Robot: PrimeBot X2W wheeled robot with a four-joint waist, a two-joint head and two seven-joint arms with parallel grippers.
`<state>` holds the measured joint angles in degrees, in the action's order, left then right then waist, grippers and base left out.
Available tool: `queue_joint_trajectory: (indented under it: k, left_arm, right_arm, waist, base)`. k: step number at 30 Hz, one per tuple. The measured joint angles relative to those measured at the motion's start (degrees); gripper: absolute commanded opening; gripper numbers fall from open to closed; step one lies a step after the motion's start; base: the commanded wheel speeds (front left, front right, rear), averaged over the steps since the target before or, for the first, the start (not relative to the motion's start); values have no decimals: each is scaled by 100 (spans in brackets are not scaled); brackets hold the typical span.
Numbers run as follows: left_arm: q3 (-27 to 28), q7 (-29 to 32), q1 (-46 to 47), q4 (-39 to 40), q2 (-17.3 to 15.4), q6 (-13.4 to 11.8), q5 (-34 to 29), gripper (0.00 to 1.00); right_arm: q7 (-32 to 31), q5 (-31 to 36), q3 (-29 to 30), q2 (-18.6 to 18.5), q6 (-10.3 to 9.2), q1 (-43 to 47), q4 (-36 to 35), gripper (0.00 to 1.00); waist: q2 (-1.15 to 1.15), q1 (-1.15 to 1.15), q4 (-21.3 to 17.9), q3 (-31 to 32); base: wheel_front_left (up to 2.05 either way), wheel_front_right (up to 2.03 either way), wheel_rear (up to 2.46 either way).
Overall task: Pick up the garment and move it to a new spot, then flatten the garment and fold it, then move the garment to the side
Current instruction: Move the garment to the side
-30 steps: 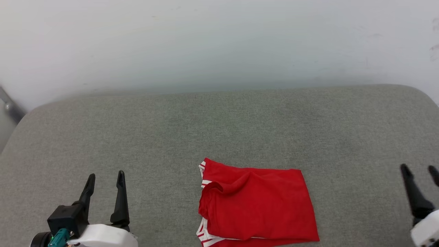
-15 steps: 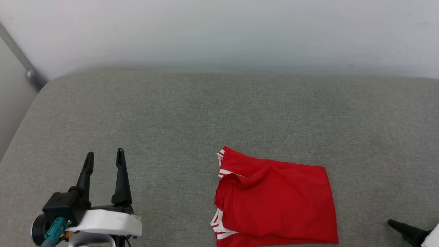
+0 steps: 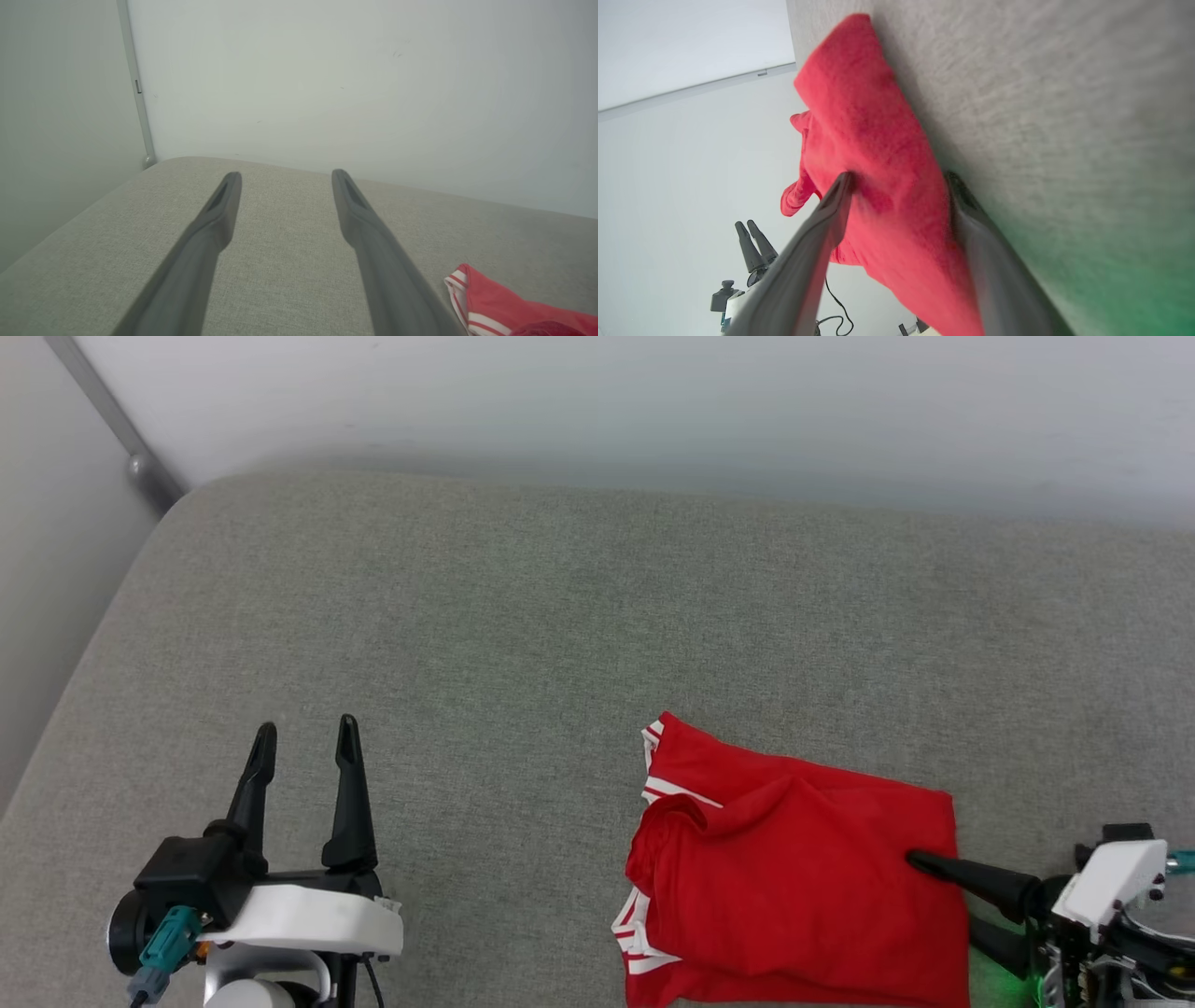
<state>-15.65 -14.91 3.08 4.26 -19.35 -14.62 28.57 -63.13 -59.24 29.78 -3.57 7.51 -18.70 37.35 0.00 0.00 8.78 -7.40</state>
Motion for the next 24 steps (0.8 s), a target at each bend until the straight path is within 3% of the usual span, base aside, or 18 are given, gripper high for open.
queue_joint_trajectory:
  k: [1,3,4,13,24]
  left_arm:
    - [9,0,26,-19,22,12,-23,100]
    - [32,0,81,-54,54,73,-65,100]
    - [46,0,90,-69,74,102,-74,100]
    - [186,0,60,-259,188,248,-219,100]
    - [277,-9,-170,-281,136,397,-333,100]
  right_arm:
    - [35,-44,-148,-18,0,-38,75,81]
    - [154,-100,-409,-25,0,-88,154,8]
    - [210,-148,-514,-27,0,-108,171,0]
    - [913,421,-1111,14,1,7,-87,0]
    - [1649,2230,-2733,-732,0,-5,-978,0]
  waist:
    - [0,0,8,-14]
    - [0,0,23,-33]
    - [0,0,26,-40]
    - [0,0,-125,131]
    - [0,0,-928,401]
  base:
    - [0,0,0]
    - [0,0,0]
    - [0,0,0]
    - [0,0,0]
    - [0,0,0]
